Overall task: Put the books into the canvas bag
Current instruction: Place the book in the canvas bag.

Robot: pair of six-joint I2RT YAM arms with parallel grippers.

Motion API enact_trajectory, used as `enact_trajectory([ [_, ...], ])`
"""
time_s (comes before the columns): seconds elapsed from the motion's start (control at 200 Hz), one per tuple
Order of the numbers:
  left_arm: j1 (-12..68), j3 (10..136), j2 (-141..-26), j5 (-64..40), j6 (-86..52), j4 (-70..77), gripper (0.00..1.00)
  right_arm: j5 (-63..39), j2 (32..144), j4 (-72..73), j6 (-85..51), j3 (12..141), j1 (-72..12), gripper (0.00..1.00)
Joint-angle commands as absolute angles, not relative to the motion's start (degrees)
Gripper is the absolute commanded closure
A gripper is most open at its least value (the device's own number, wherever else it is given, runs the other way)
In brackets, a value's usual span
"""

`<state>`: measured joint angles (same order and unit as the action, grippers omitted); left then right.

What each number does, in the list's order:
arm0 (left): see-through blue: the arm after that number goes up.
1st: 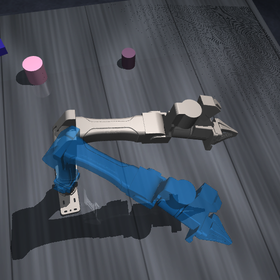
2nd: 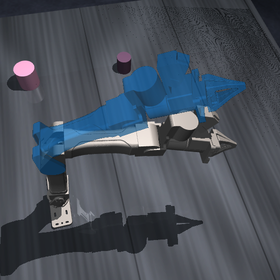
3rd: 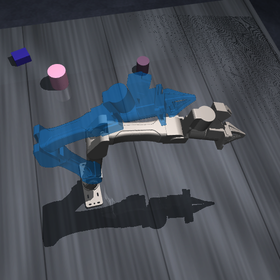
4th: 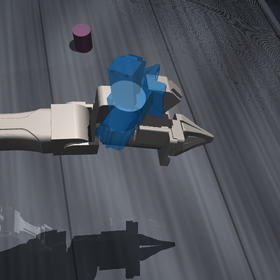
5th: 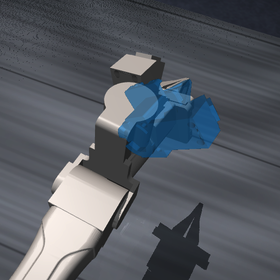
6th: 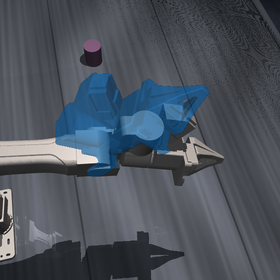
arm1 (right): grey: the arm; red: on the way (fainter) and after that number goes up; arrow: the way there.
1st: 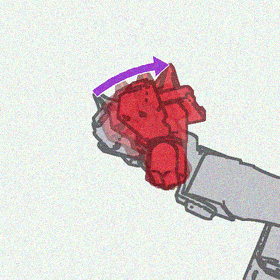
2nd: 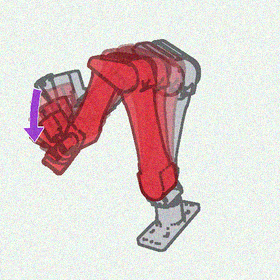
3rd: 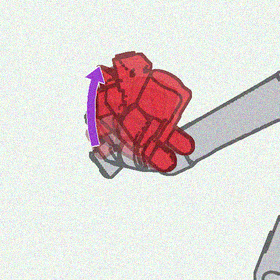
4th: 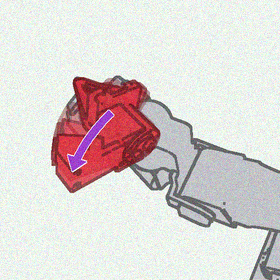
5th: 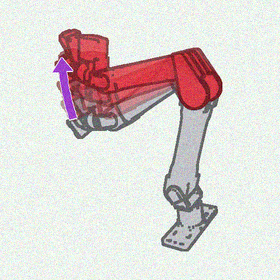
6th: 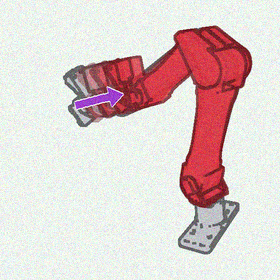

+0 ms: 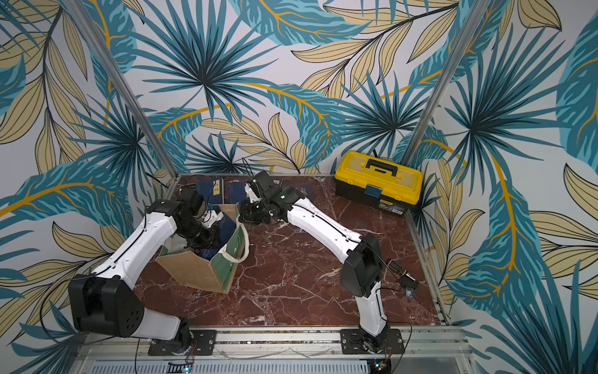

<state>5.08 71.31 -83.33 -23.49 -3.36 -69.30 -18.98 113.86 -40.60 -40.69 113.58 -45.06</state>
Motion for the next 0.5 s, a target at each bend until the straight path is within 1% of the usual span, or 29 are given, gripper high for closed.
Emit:
enact_trajectory([
  [0.0, 2.0, 67.6, -82.3, -25.9, -2.5, -63.4, 0.98, -19.0, 114.7, -38.1, -40.1, 114.1, -44.2, 1.0],
  [0.06, 1.3, 66.9, -82.1, -26.5, -2.2, -62.1, 0.96, -19.1, 114.9, -38.1, -40.1, 114.1, -44.2, 1.0],
  [0.125, 1.2, 67.0, -81.9, -26.4, -1.8, -61.4, 0.9, -19.1, 115.0, -38.2, -40.3, 114.0, -44.2, 1.0],
  [0.175, 1.3, 67.2, -81.9, -25.5, -1.6, -61.5, 0.79, -19.2, 115.0, -38.0, -40.5, 113.9, -44.2, 1.0],
  [0.235, 1.3, 67.1, -81.3, -23.4, -1.8, -61.4, 0.71, -19.1, 115.0, -37.8, -40.7, 113.7, -44.2, 1.0],
  [0.295, 1.2, 66.9, -80.4, -20.4, -2.2, -61.5, 0.59, -18.9, 114.7, -37.4, -40.8, 113.2, -44.2, 1.0],
  [0.341, 1.2, 66.9, -79.4, -18.1, -2.4, -61.6, 0.54, -18.9, 114.5, -37.2, -40.8, 113.1, -44.2, 1.0],
  [0.386, 1.2, 67.0, -78.1, -15.8, -2.8, -61.5, 0.5, -19.0, 114.6, -37.1, -40.9, 113.0, -44.2, 1.0],
  [0.496, 1.3, 67.4, -74.6, -8.3, -3.8, -61.7, 0.44, -19.1, 114.6, -37.0, -40.9, 113.0, -44.2, 1.0],
])
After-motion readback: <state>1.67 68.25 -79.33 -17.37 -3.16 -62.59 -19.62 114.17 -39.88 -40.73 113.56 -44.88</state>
